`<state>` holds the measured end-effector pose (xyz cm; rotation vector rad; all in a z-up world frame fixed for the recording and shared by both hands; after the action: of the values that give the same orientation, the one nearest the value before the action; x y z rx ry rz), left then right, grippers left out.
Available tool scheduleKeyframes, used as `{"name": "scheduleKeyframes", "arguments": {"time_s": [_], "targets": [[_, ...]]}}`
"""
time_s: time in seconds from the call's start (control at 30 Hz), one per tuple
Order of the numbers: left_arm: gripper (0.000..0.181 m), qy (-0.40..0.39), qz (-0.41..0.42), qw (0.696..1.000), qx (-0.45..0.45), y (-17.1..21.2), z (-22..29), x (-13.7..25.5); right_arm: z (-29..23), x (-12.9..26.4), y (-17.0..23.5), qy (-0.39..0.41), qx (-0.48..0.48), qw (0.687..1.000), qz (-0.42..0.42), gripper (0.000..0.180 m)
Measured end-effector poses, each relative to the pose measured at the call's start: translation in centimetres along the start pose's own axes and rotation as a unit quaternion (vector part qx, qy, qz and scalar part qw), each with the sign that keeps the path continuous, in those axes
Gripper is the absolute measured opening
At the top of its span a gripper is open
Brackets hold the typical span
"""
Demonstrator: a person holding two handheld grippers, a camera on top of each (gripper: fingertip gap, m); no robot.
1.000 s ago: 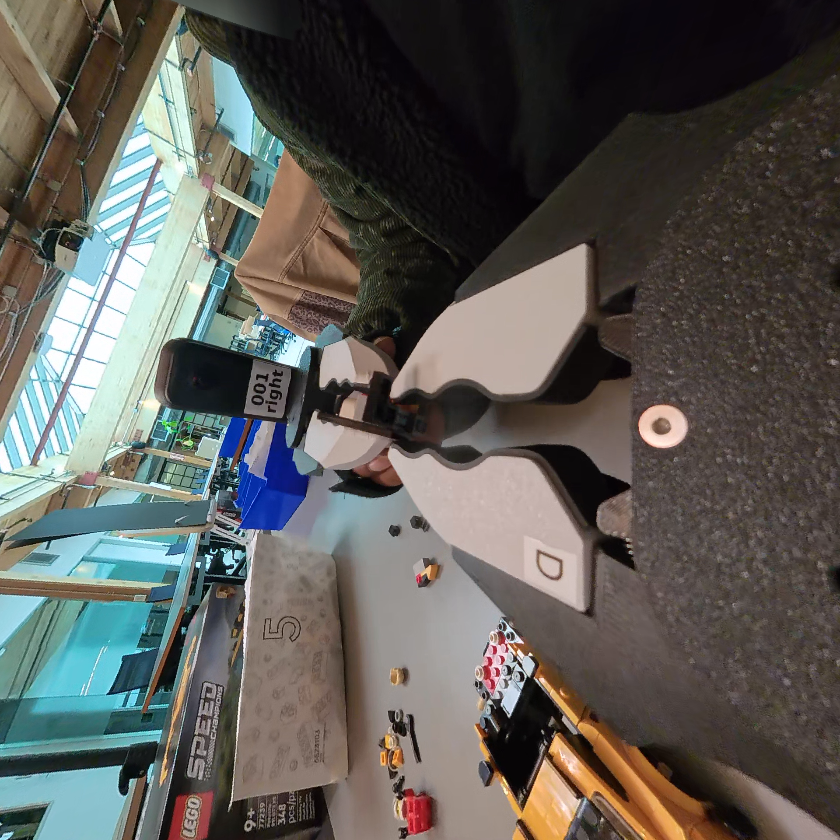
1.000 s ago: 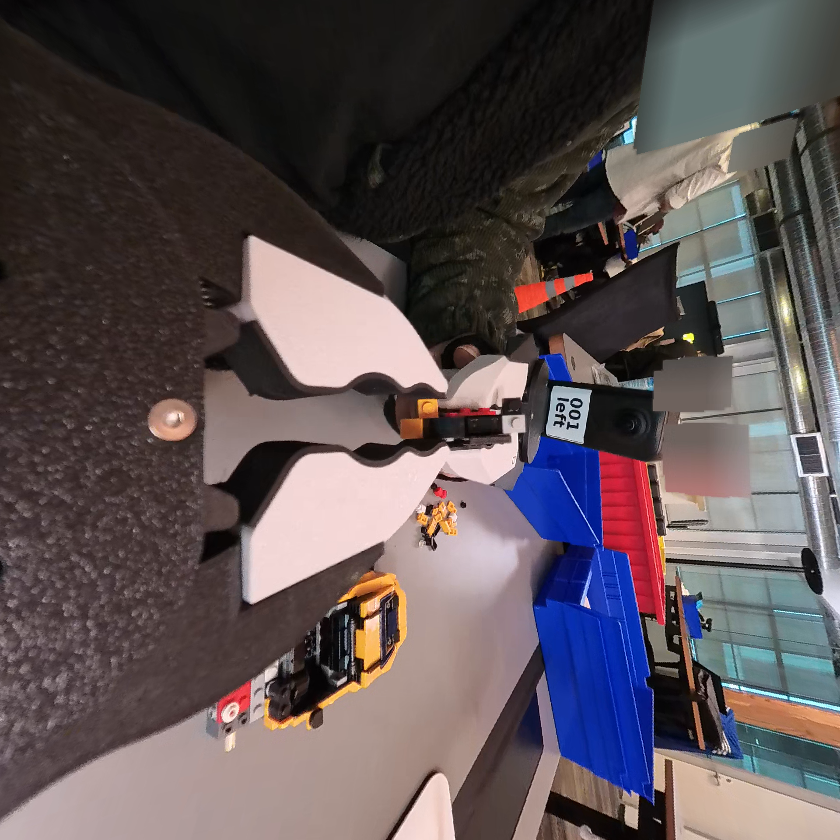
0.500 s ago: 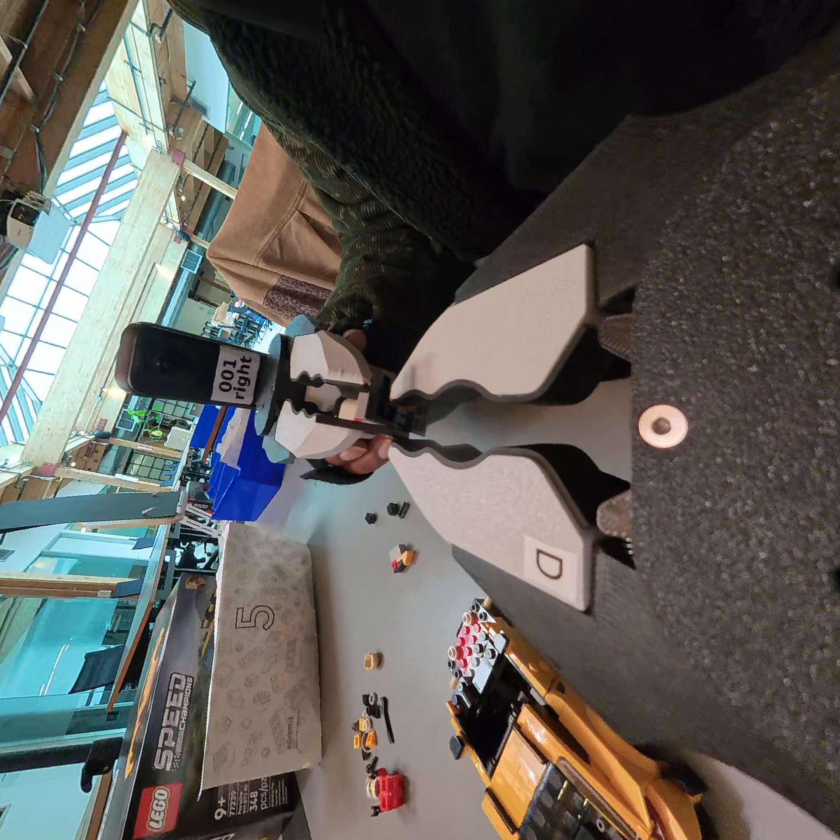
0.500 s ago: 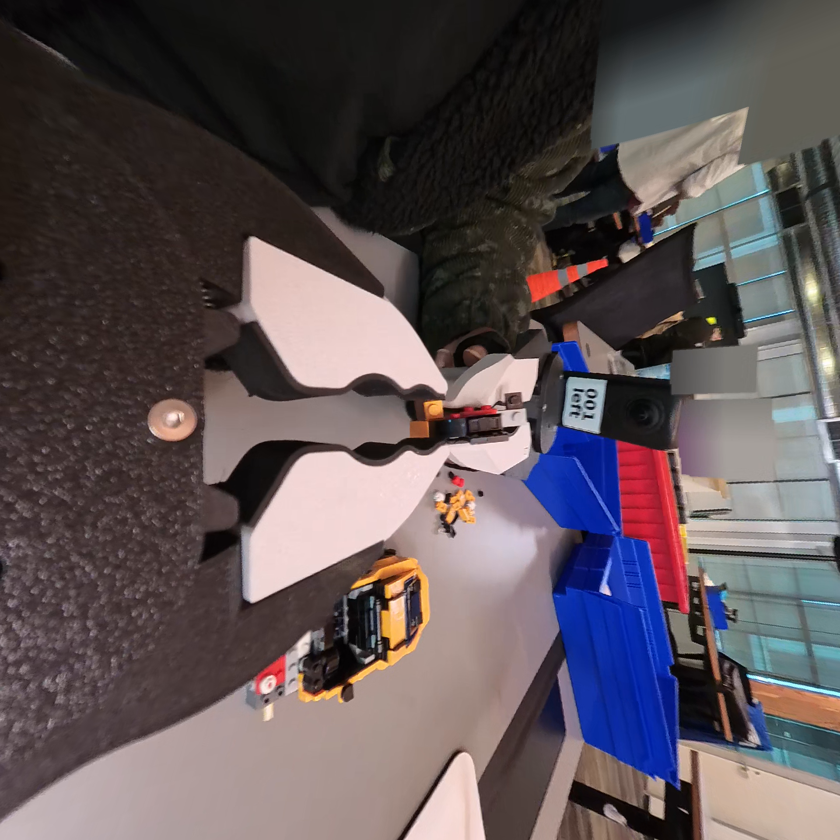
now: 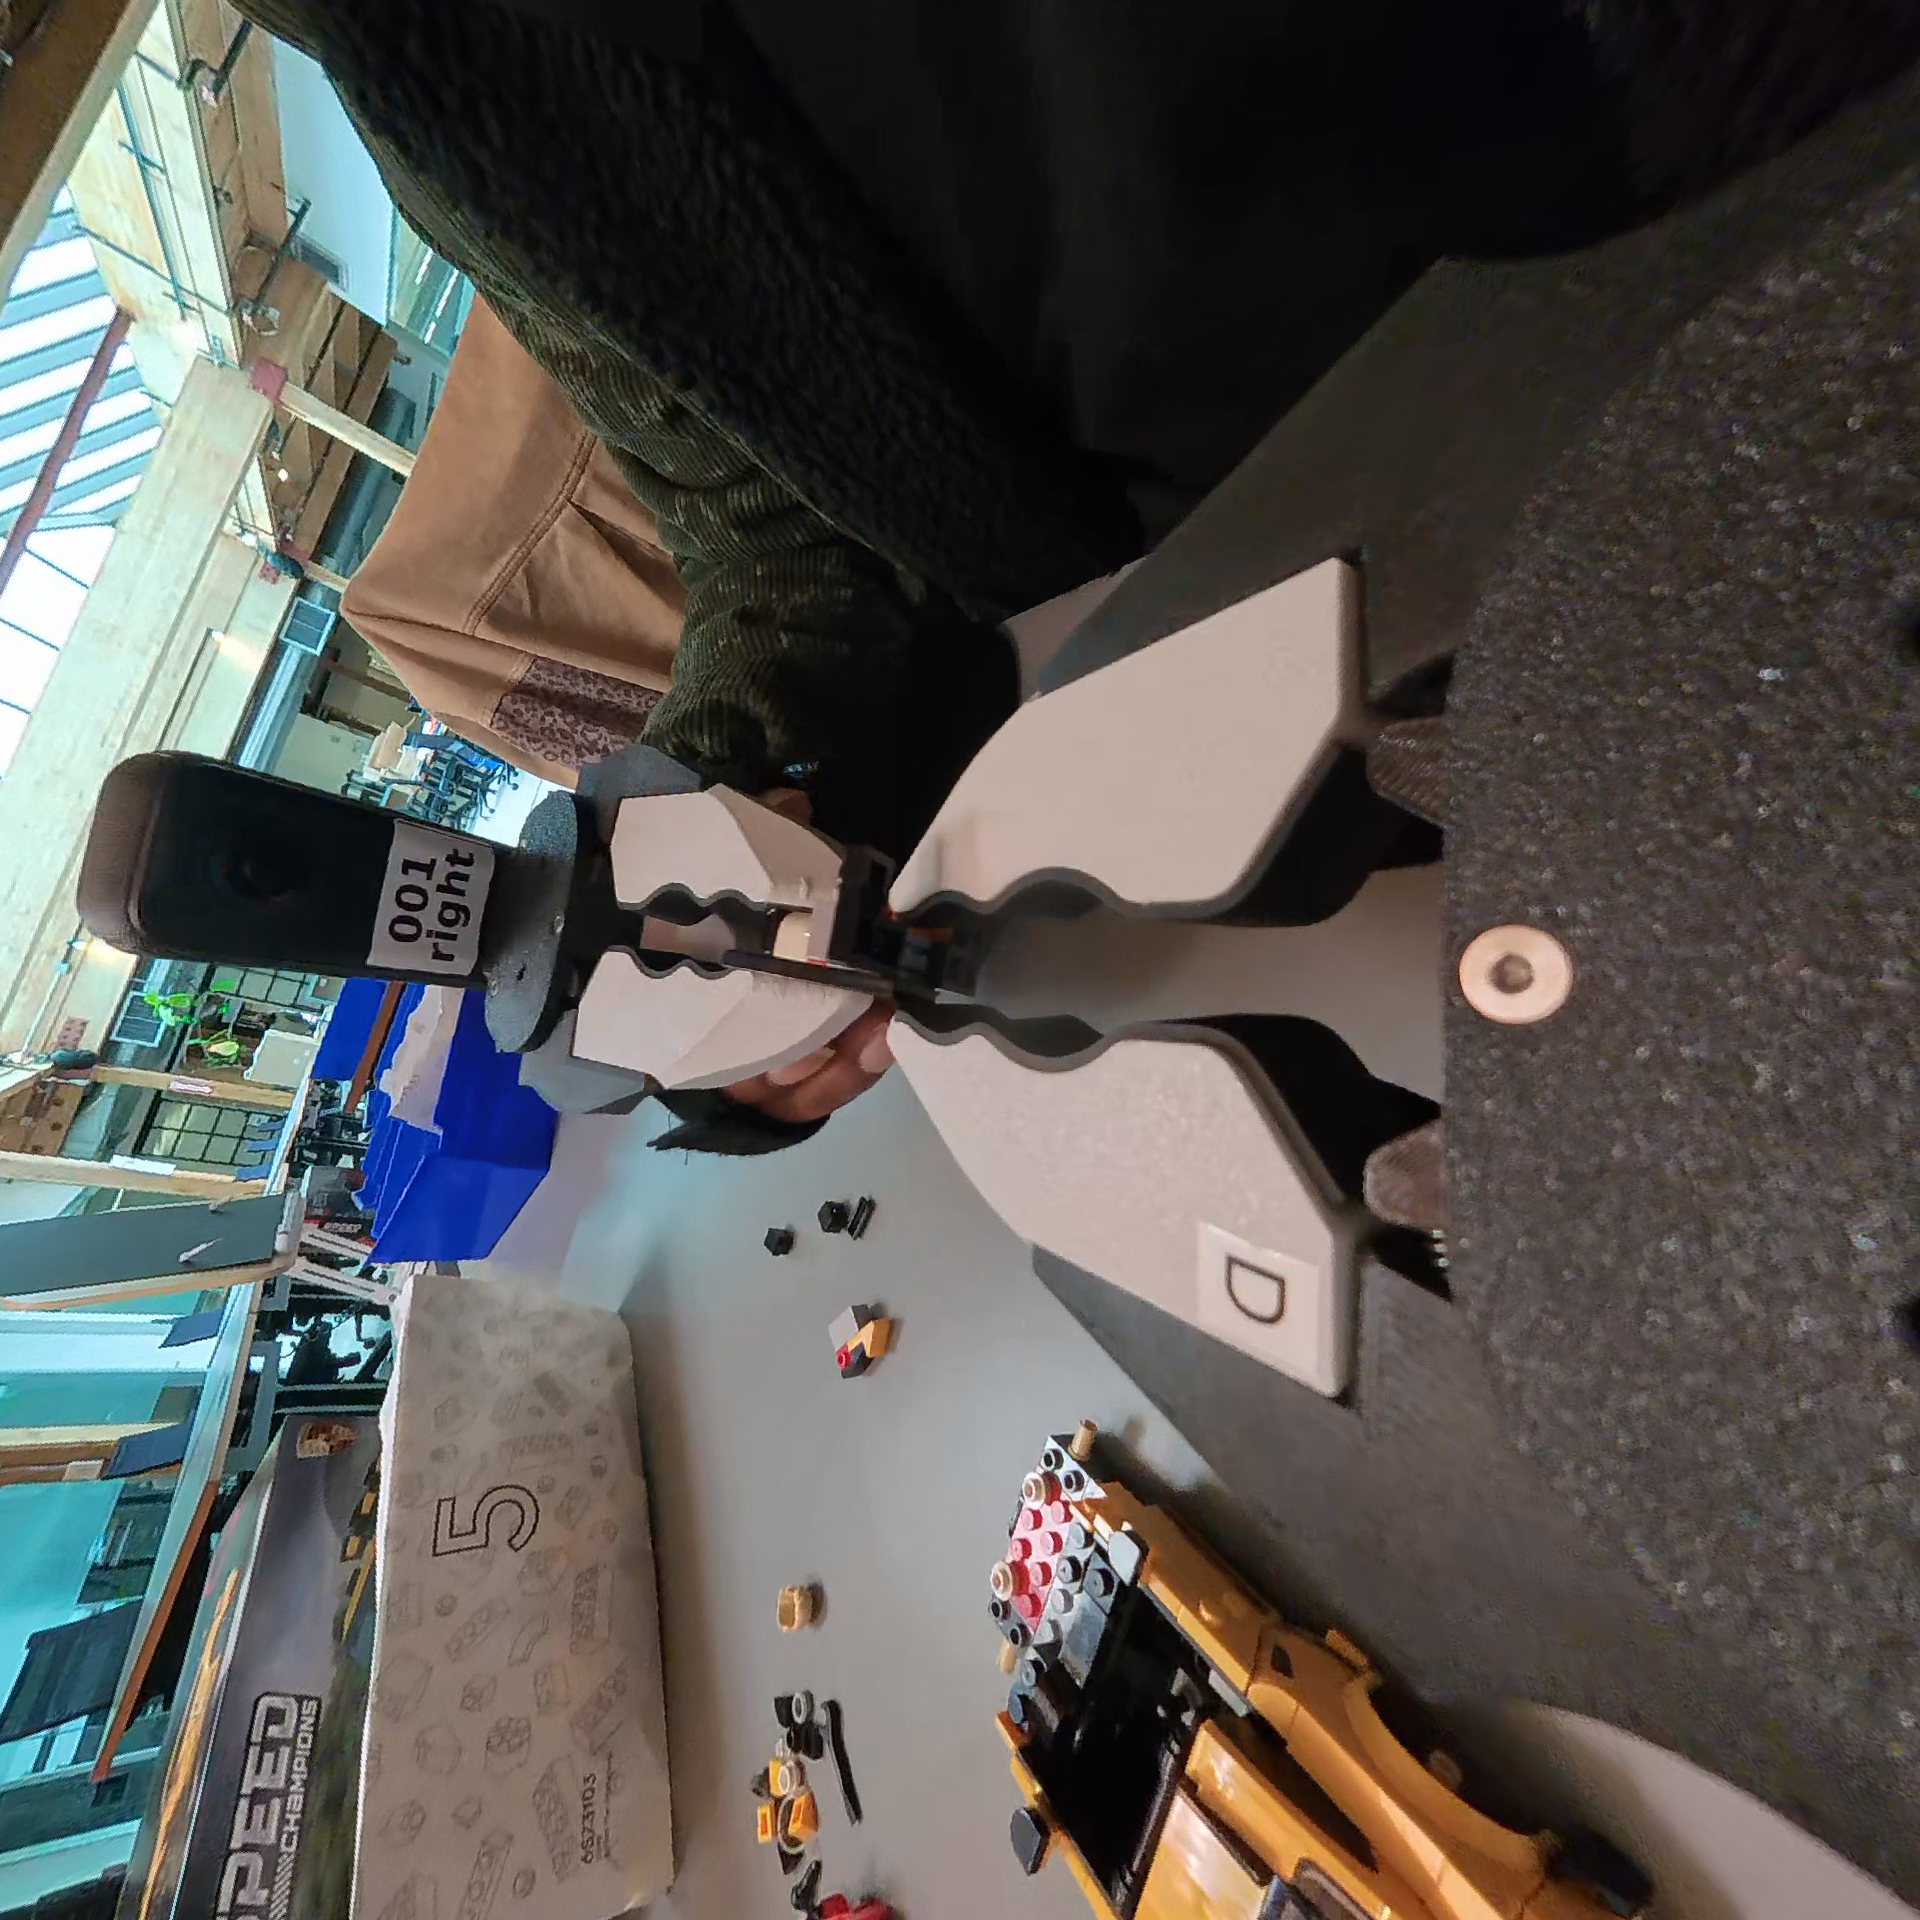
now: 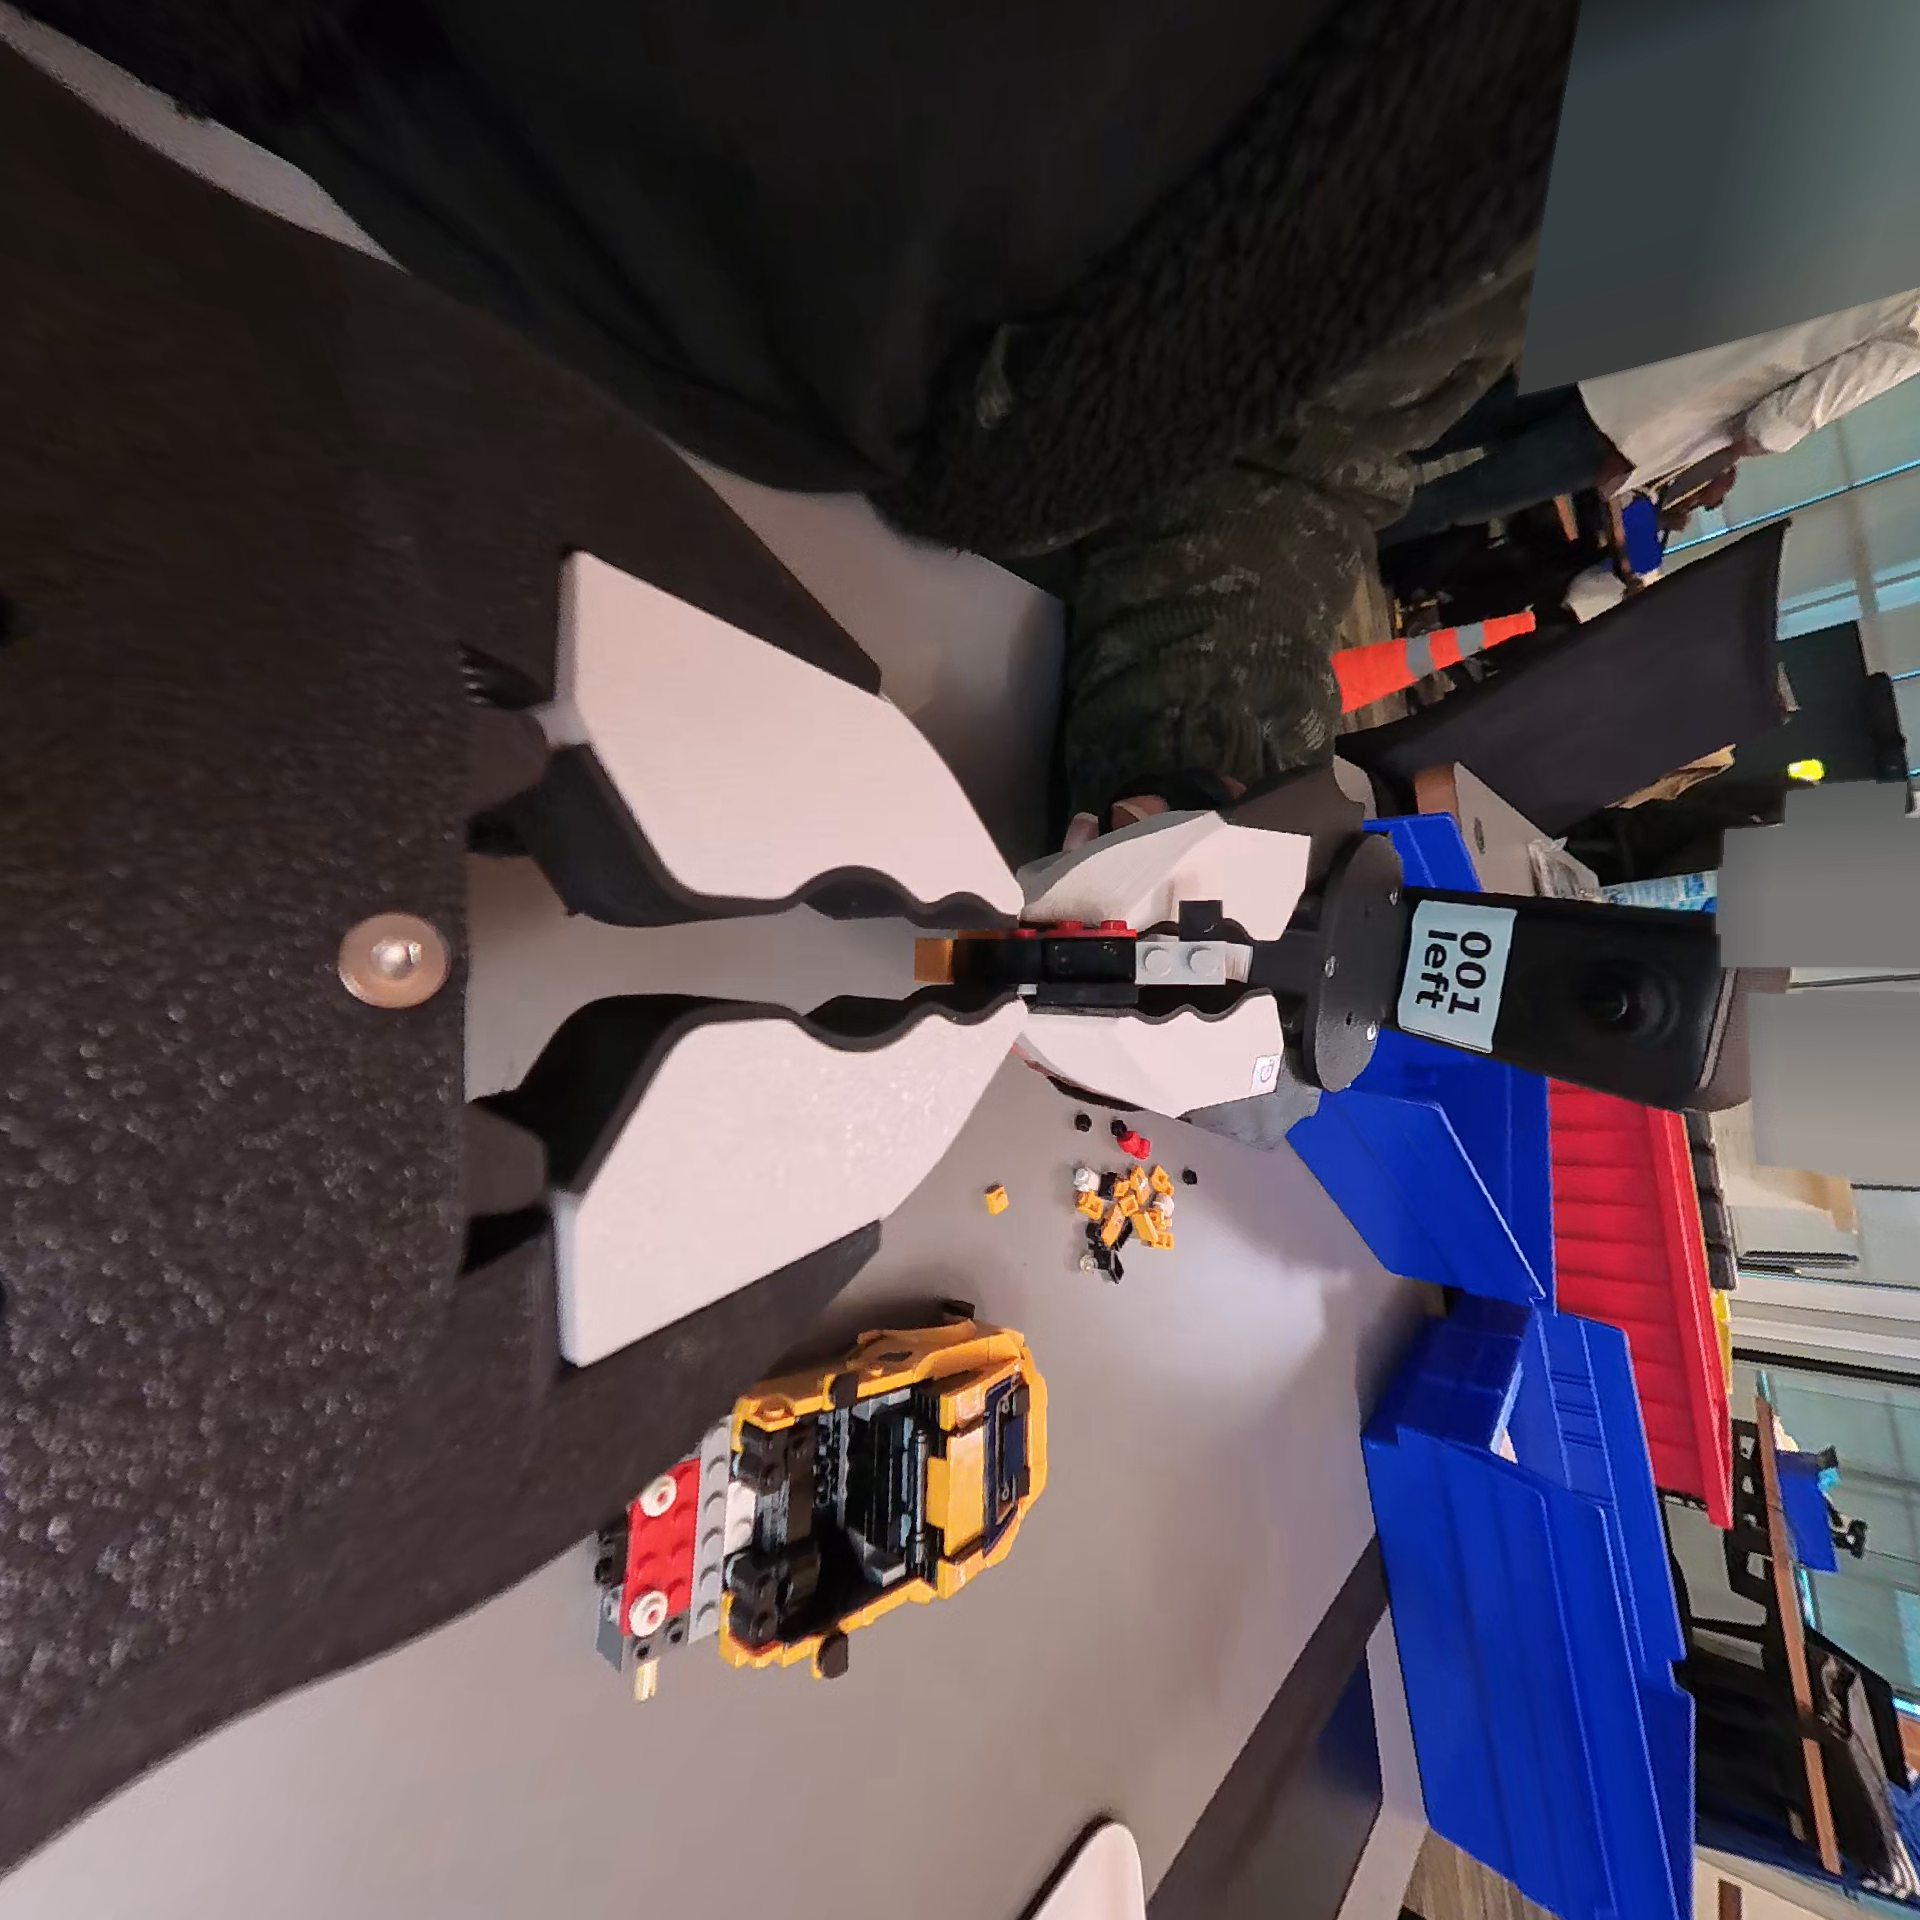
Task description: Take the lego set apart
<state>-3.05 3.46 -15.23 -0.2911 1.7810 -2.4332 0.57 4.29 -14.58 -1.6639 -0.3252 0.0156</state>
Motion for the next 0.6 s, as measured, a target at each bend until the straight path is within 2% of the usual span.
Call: {"name": "scheduleKeyframes", "arguments": {"time_s": [0.13,0.6], "targets": [[0.018,-0.013,0.004,1.0,-0.015,-0.02,0.15,-0.28,-0.04,0.14,0.13,-0.002,-0.002,1.0,-0.002,0.009],[0.015,-0.022,-0.003,0.998,-0.053,-0.28,0.98,-0.09,-0.53,0.16,-0.13,-0.004,0.011,1.0,0.001,0.008]]}}
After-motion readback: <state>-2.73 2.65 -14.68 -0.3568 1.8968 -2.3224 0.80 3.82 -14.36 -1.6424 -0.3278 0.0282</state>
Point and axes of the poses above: each gripper's, where its closed fingertips meet, x back along the fingers, y out of its underside, z = x × y across the jaws, the point moved 2 cm from there along x, back along the fingers, and after that the axes turned 1 degree about -z, right-handed, at the moved point
